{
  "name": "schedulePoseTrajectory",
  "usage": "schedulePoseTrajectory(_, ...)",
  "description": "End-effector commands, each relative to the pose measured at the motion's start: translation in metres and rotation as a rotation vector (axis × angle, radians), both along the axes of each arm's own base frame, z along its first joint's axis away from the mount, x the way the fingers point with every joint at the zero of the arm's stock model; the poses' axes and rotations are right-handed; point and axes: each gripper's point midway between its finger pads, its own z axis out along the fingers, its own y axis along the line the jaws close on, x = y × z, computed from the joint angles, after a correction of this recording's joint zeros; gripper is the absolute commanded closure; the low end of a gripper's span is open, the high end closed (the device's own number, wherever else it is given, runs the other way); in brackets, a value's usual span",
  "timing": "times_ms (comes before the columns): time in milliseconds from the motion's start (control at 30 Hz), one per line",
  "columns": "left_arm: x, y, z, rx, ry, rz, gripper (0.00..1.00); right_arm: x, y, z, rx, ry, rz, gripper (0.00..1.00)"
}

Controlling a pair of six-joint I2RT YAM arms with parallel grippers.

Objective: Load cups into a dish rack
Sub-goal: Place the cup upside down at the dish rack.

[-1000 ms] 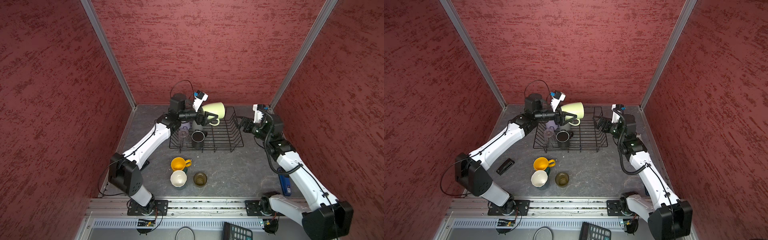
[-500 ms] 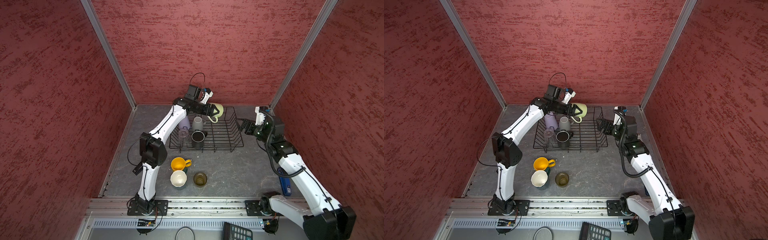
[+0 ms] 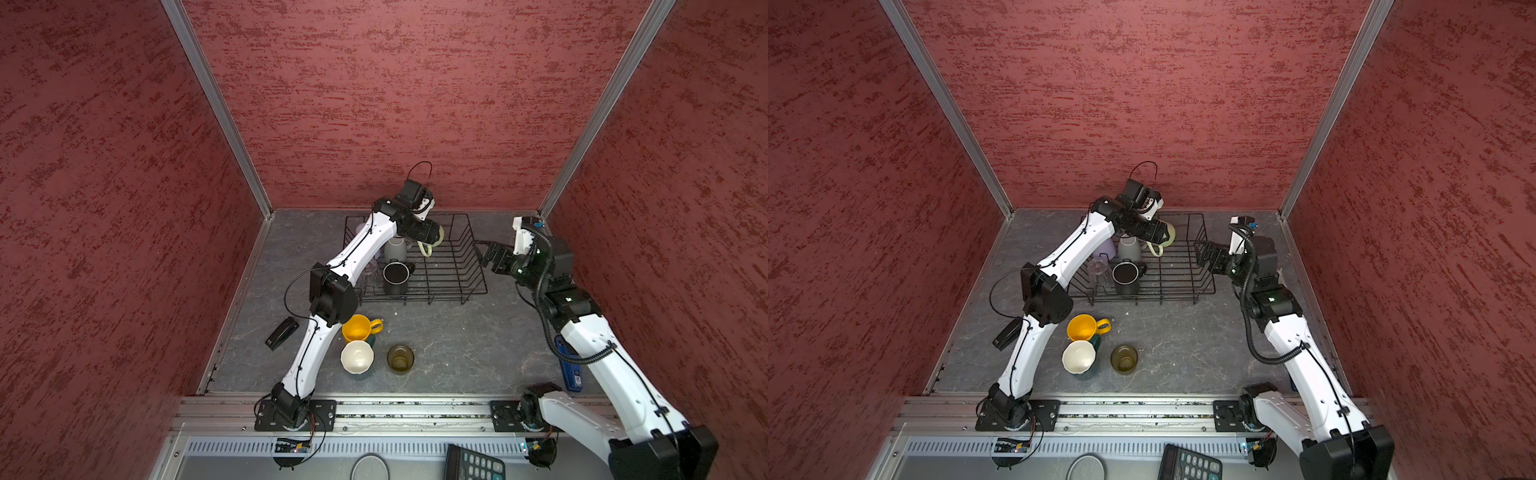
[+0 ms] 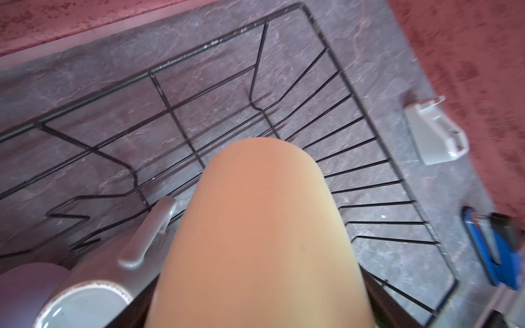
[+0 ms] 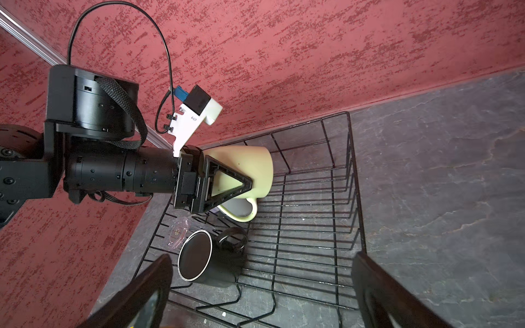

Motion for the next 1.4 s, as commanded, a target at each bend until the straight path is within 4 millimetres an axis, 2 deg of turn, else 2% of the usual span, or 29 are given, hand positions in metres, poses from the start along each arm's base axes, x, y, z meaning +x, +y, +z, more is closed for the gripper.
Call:
schedulePoseTrajectory(0, 0.013, -0.003, 0.017, 0.006, -0.093, 0.009, 1.0, -0.004, 0.001, -0.004, 0.014, 0.015, 0.007, 0.01)
schedulePoseTrajectory(200, 0.014, -0.006, -0.005, 0.044, -0.074, 0.008, 1.0, -0.003, 0.005, -0.01, 0.035, 0.032, 0.026, 0.01)
schedulePoseTrajectory(367, 0.018, -0.005, -0.013, 0.059, -0.075, 0.02, 0.98, -0.003, 0.009, -0.013, 0.057, 0.044, 0.039, 0.02)
schedulePoseTrajectory(800, 0.004, -0.008, -0.036, 0.162, -0.056, -0.037, 0.99, 0.0, 0.015, -0.023, 0.089, 0.073, 0.063, 0.01)
schedulePoseTrajectory(1067, -0.006, -0.003, -0.047, 0.197, -0.007, -0.032, 0.93, -0.001, 0.017, -0.025, 0.1, 0.079, 0.072, 0.01)
schedulePoseTrajectory(1367, -0.007, -0.003, -0.06, 0.234, -0.002, -0.027, 0.84, -0.001, 0.017, -0.027, 0.104, 0.085, 0.074, 0.01)
